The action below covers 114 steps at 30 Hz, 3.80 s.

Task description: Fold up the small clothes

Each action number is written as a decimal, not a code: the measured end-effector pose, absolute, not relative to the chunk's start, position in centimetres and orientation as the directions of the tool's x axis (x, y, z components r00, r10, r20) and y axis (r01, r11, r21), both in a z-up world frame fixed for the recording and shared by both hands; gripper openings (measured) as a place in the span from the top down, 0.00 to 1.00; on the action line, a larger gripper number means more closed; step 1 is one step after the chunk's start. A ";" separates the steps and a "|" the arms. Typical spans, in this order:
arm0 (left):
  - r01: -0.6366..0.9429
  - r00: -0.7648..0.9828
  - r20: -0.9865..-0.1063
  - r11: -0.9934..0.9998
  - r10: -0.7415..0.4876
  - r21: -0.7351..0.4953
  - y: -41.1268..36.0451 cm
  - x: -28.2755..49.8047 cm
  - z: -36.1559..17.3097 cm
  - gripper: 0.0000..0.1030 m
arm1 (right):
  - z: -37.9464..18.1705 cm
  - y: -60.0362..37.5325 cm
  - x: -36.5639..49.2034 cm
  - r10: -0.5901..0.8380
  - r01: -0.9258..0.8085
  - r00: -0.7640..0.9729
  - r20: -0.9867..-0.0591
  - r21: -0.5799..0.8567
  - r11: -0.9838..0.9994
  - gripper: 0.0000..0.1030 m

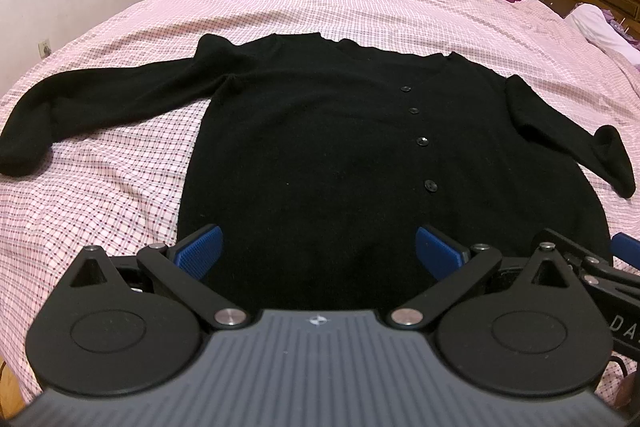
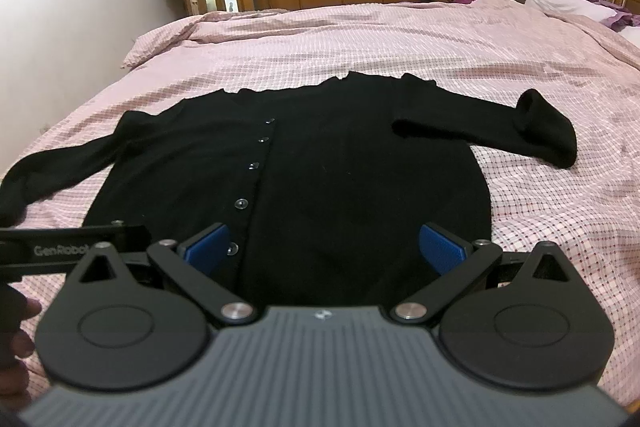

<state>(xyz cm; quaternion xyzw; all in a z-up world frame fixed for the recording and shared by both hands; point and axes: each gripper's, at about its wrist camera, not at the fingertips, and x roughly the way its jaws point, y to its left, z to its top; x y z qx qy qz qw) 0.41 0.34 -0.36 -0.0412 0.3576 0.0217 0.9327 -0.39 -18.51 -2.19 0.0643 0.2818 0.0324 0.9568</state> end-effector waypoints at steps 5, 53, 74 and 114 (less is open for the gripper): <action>-0.073 0.737 -0.676 0.996 0.019 -0.052 0.5 0.7 -0.7 0.00 | -2.1 -18.4 -0.5 0.108 -0.043 0.850 -0.516 0.137 0.990 0.00; 0.003 0.631 -0.775 1.000 0.006 0.010 -4.1 17.7 -4.0 0.00 | -5.6 -40.2 17.8 -0.110 0.275 0.775 -0.622 0.175 0.945 0.00; -0.009 0.655 -0.755 1.000 -0.009 -0.020 -3.6 17.7 -5.4 0.00 | -8.5 -40.6 19.2 -0.092 0.269 0.753 -0.652 0.176 0.947 0.00; 0.003 0.651 -0.759 1.000 -0.016 -0.019 -3.3 17.4 -4.2 0.00 | -9.2 -50.5 13.8 -0.146 0.460 0.799 -0.583 0.437 0.773 0.86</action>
